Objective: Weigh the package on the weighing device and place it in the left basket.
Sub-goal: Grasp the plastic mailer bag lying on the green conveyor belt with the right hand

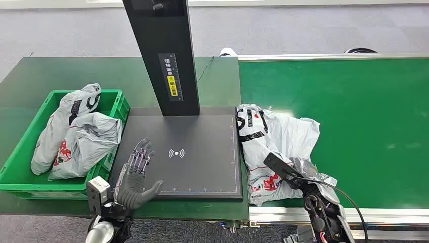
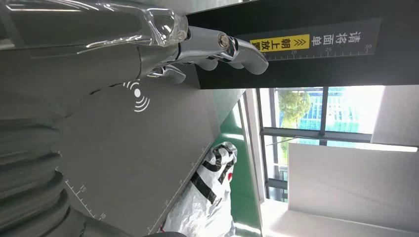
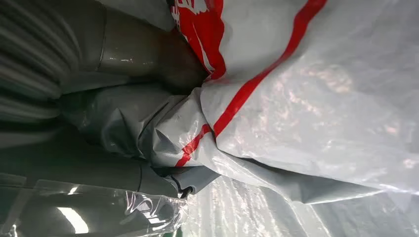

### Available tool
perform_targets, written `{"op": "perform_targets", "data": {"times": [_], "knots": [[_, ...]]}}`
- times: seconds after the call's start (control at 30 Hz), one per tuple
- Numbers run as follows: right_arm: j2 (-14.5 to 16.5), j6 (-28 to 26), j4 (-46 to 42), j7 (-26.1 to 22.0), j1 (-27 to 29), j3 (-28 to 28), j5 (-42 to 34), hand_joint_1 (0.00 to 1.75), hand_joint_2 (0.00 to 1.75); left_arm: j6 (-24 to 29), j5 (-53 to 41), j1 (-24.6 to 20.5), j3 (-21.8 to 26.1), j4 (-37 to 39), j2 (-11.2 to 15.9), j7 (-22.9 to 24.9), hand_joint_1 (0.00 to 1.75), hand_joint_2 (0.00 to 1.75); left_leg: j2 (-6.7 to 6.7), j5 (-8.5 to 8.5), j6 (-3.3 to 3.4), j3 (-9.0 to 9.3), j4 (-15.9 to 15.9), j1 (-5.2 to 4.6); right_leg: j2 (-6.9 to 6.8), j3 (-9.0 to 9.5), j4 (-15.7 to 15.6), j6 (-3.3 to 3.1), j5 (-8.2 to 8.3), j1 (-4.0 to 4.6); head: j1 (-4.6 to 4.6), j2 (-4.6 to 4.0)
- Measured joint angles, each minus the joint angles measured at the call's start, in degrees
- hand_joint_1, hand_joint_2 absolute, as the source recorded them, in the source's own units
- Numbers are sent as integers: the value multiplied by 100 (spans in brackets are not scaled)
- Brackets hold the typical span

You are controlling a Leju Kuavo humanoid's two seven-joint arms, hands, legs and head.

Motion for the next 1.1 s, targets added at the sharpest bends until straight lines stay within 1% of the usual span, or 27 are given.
{"op": "perform_targets", "data": {"times": [0.3,0.4,0.5,0.63,0.7,0.73,0.83,0.87,0.9,0.93,1.0,1.1], "knots": [[1,-3,25,-20,-1,5,-21,175,175,0,0,2,3,-2,-1,0,0,175,0,0,0,0,0,0,0,1,0,0,0,0,0,0],[2,-77,20,-102,8,13,-105,175,175,0,1,16,5,-11,1,0,0,175,0,0,0,0,0,0,0,1,0,0,0,0,1,0],[8,-320,-53,-234,48,31,-252,175,175,0,10,66,15,-60,2,-7,0,175,1,0,0,-1,0,0,-1,0,0,0,0,0,1,0],[67,-858,-368,-483,111,27,-575,175,175,-4,22,189,60,-193,3,-21,0,175,2,0,0,-3,0,0,0,-4,0,0,0,0,1,0],[109,-1172,-611,-867,154,0,-965,175,175,-9,33,246,84,-262,3,-49,0,175,2,0,0,-3,0,0,0,-6,0,0,0,0,1,0],[148,-1419,-781,-1247,202,-36,-1331,175,175,-11,45,266,90,-290,3,-87,0,175,1,0,0,-4,0,0,-1,-8,0,0,0,0,1,0],[362,-2346,-1703,-2936,494,-261,-3025,175,175,-9,102,277,96,-321,9,-249,0,175,-8,0,0,-10,1,1,-12,-12,0,2,-3,0,0,0],[435,-2548,-2076,-3341,590,-332,-3483,175,175,-1,119,270,98,-321,13,-286,0,175,-9,0,0,-11,0,1,-14,-12,0,3,-4,1,-1,0],[494,-2666,-2412,-3561,667,-379,-3772,175,175,11,134,262,101,-321,16,-307,0,175,-7,-1,0,-11,-1,1,-12,-11,0,4,-5,1,-1,0],[538,-2737,-2690,-3647,733,-409,-3940,175,175,24,147,254,102,-321,20,-319,0,175,-4,-1,0,-11,-1,1,-11,-11,0,4,-5,1,1,0],[604,-2832,-3145,-3697,862,-454,-4110,175,175,45,172,243,104,-322,26,-325,0,175,-2,-2,0,-12,-2,-1,-10,-11,0,5,-6,0,1,0],[693,-2998,-3570,-3897,979,-486,-4261,175,175,70,193,242,106,-328,33,-326,0,175,-3,-1,1,-11,0,-2,-11,-10,0,6,-5,-1,1,0]]}}
